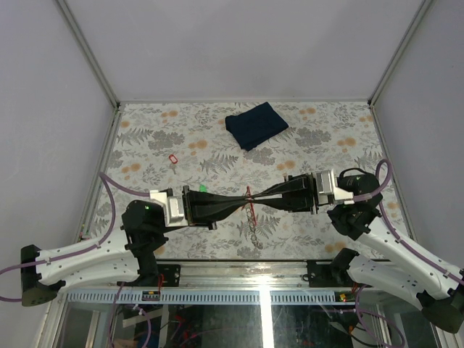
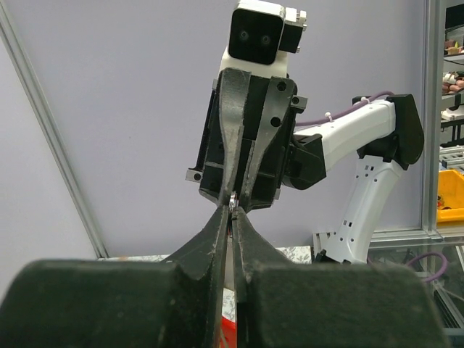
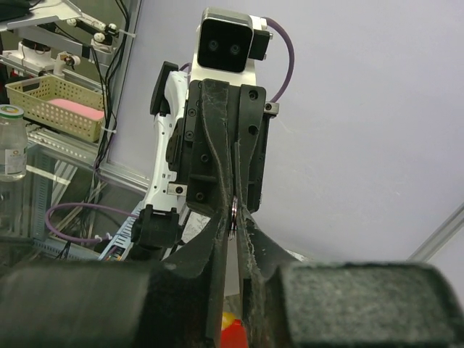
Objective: Put the keys on the keyring
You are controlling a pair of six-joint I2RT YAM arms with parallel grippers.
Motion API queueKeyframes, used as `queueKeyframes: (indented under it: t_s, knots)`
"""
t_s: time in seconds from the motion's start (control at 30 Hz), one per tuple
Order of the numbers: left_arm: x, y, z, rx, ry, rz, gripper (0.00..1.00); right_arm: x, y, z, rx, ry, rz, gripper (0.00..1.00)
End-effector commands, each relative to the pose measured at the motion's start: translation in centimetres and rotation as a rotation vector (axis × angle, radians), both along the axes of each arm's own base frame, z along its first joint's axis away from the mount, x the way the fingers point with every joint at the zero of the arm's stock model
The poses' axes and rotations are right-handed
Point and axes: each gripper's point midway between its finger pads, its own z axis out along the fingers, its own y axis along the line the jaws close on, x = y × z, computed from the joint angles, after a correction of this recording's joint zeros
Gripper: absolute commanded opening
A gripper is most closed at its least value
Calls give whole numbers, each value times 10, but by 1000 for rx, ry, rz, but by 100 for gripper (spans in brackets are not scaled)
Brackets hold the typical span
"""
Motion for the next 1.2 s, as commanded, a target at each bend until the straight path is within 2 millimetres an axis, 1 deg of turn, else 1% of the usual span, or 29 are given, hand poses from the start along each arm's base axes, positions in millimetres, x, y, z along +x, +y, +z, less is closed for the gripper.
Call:
queueKeyframes:
  t_s: [0.0,0.07,0.17,0.3,0.37,0.4,0.6,0.63,0.67,0.7,0.73,0.87,0.93,1.0,1.1,1.17]
  knots:
    - [-10,15,39,-126,-49,-20,0,-7,-2,8,33,-31,17,9]
    - [-10,15,39,-124,-44,-18,0,-6,-3,8,28,-38,4,0]
    - [-6,15,37,-108,-36,-1,1,-3,-5,7,-3,-53,-35,0]
    - [-4,21,33,-78,-29,27,24,5,-9,0,-91,-86,-116,0]
    - [-3,25,31,-63,-22,42,31,10,-12,-6,-150,-97,-158,0]
    - [-3,27,29,-48,-17,49,32,13,-14,-9,-186,-100,-178,0]
    - [8,31,9,61,37,111,33,24,-21,-31,-409,-60,-236,0]
    - [10,30,6,78,45,122,33,26,-23,-29,-434,-52,-247,0]
    - [12,29,2,102,53,132,33,28,-24,-32,-471,-30,-256,0]
    - [14,28,-3,126,60,141,33,30,-25,-33,-502,-13,-262,0]
    - [16,26,-7,148,66,147,33,33,-25,-43,-565,21,-259,0]
    - [22,14,-27,247,82,156,32,40,-29,-55,-706,102,-283,0]
    - [25,8,-37,296,84,159,32,47,-32,-58,-757,131,-322,0]
    - [27,3,-45,332,85,158,32,50,-33,-60,-787,148,-341,0]
    - [29,-2,-54,371,79,162,33,51,-33,-64,-851,180,-353,0]
    - [30,-4,-58,391,70,164,33,51,-35,-72,-918,198,-372,0]
